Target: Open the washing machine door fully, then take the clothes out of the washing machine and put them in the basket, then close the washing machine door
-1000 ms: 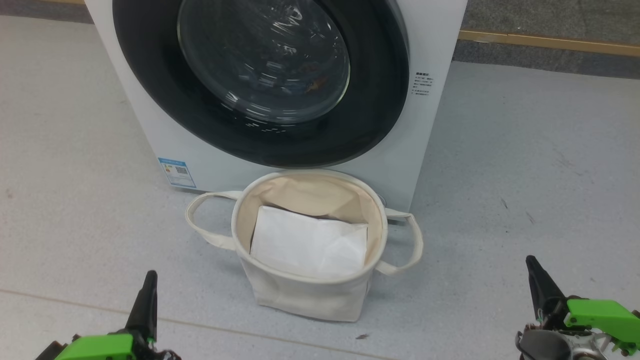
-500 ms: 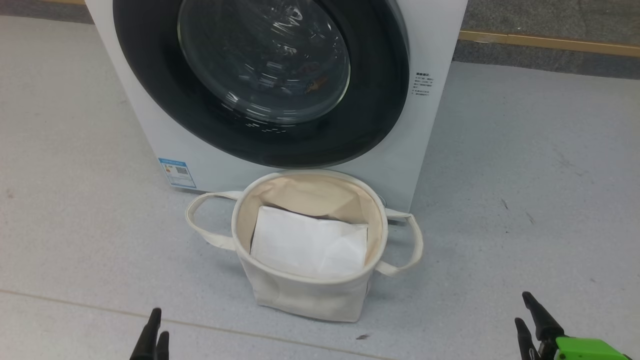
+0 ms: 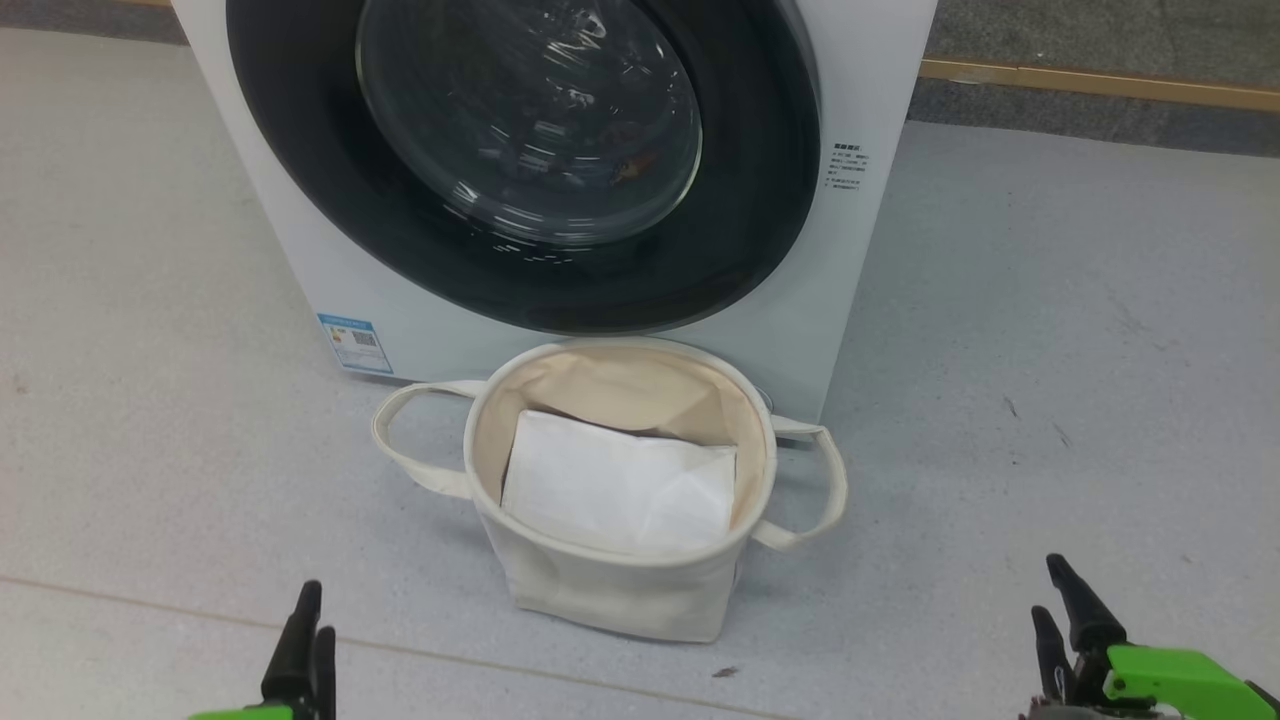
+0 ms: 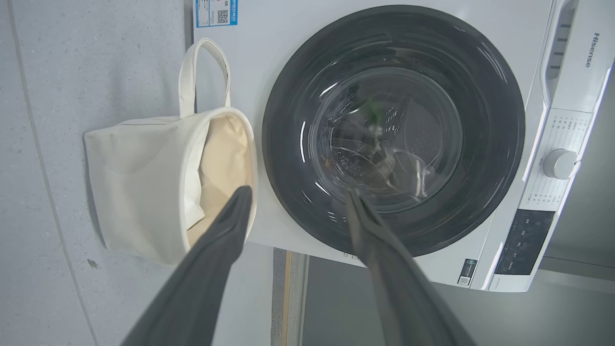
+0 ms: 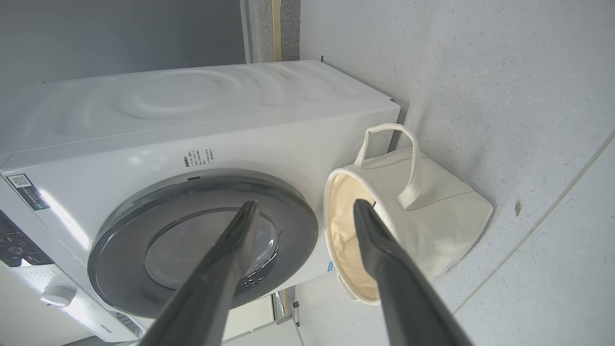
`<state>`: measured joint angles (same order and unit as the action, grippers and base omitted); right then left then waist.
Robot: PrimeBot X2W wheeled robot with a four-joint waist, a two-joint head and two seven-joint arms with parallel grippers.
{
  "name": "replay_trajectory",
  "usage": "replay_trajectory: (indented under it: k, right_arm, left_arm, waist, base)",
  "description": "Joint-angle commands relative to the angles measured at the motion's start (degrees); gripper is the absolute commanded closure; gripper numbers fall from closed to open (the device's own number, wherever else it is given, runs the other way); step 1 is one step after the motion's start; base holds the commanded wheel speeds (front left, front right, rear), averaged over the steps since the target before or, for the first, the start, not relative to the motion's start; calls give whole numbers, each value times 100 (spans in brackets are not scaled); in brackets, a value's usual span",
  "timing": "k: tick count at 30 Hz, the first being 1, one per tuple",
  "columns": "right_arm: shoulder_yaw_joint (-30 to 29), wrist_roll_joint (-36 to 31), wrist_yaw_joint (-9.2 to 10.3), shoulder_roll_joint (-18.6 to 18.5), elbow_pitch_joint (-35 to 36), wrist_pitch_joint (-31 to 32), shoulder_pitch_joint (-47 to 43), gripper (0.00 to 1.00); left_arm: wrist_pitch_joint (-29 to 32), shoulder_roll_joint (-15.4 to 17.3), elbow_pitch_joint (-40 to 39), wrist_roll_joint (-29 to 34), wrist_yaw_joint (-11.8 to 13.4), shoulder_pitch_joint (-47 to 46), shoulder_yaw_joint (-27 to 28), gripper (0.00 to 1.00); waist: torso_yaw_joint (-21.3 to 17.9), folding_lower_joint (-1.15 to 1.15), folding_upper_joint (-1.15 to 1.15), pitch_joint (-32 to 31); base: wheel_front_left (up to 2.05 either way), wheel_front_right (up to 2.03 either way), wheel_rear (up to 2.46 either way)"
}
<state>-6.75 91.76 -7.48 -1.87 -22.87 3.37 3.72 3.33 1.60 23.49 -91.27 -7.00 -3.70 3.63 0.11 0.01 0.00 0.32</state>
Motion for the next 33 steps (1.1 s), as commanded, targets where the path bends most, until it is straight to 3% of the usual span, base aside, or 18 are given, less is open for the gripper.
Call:
replay_trajectory:
  k: [1, 16, 33]
  right_arm:
    - [21, -49, -1, -64, 178, -80, 303, 0]
    - [57, -764, -1, -148, 255, -350, 681, 0]
    - [320, -2565, -1, -236, 337, -635, 1089, 0]
  left_arm:
    - [-64, 61, -150, 94, -7, -310, 14, 0]
    - [-325, 216, -25, 659, 81, -796, -281, 0]
    - [-631, 464, 59, 2137, 352, -1380, -901, 0]
  waist:
    - [1, -1, 0, 0]
    - [20, -1, 0, 21]
    - [58, -1, 0, 32]
  base:
    - [0, 0, 0]
    - [0, 0, 0]
    - [0, 0, 0]
